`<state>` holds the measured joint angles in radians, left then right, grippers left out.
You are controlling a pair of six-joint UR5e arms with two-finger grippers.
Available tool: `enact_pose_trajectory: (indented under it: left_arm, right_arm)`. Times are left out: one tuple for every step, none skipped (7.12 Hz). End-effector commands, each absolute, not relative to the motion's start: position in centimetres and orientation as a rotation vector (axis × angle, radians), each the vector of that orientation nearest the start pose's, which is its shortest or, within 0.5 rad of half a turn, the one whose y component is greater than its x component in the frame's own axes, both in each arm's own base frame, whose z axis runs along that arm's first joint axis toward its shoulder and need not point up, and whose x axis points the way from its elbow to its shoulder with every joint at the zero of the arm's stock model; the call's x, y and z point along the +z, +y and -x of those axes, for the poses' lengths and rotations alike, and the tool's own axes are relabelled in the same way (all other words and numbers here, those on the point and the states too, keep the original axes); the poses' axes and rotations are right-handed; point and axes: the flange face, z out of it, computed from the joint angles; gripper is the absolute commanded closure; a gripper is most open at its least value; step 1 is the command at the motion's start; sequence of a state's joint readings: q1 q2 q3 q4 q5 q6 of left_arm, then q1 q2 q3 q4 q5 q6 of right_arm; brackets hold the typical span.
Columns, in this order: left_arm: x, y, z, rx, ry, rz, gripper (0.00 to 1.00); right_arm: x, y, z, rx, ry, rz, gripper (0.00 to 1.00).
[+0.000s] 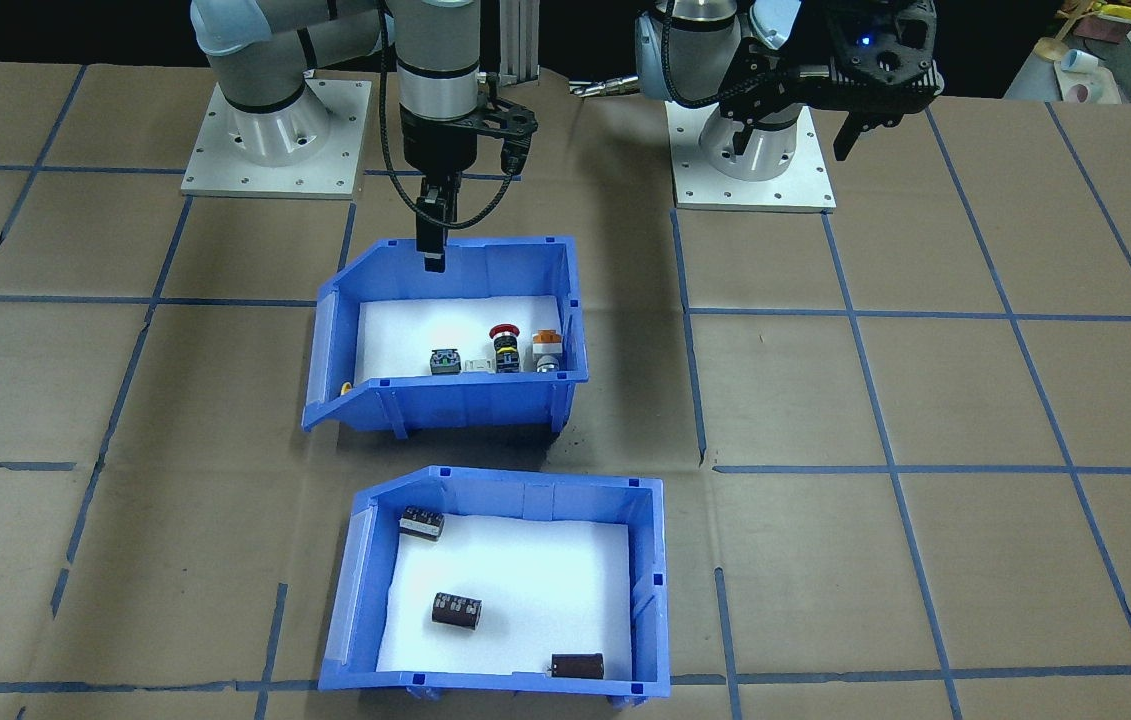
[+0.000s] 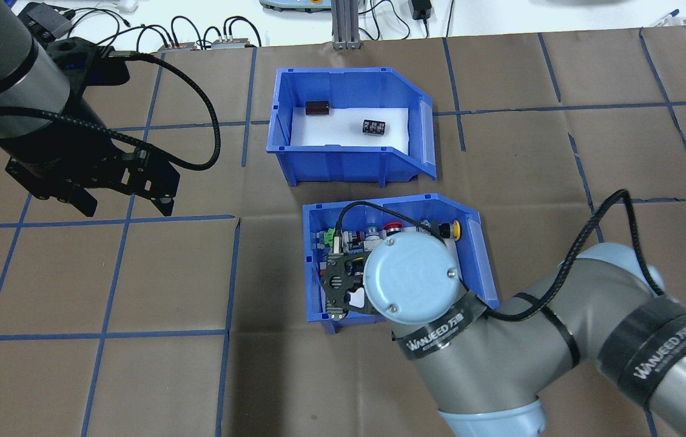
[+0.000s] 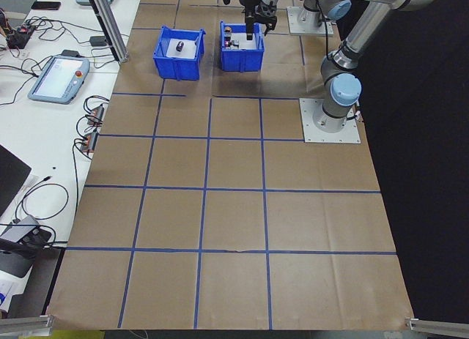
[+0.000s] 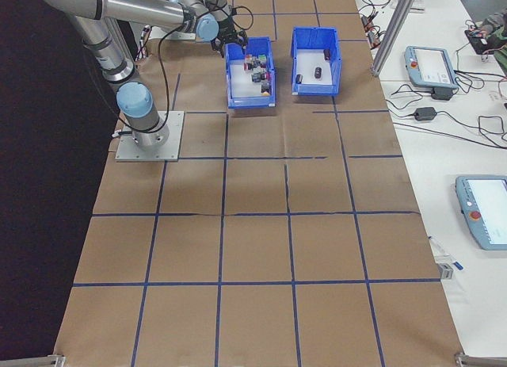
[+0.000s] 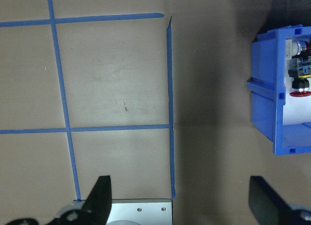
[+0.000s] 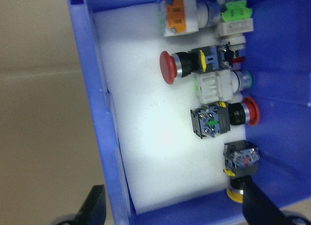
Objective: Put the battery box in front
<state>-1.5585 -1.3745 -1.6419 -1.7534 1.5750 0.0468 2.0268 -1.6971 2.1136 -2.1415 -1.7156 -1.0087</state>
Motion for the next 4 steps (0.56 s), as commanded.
enact_pose_trajectory:
  left_arm:
    - [52.3,-40.2,12.8,0.092,3.135,-0.056,0.01]
    - [52.3,-40.1,12.8,0.089,3.134,-0.056,0.01]
    - [52.4,-40.1,12.8,0.085,3.134,-0.056,0.01]
    - [52.6,-40.2,12.8,0.061,3.135,-0.06,0.01]
  right_arm:
    - [39.2,-36.9,-25.2,-0.189,2.616,1.965,0.0]
    - [40.4,-38.9,-22.6,-0.193,2.668,1.801,0.0]
    - [41.8,-40.5,-19.8,-0.129,2.762,1.626,0.0]
    - [43.7,-42.0,-18.0,-0.17,2.898,1.381,0.0]
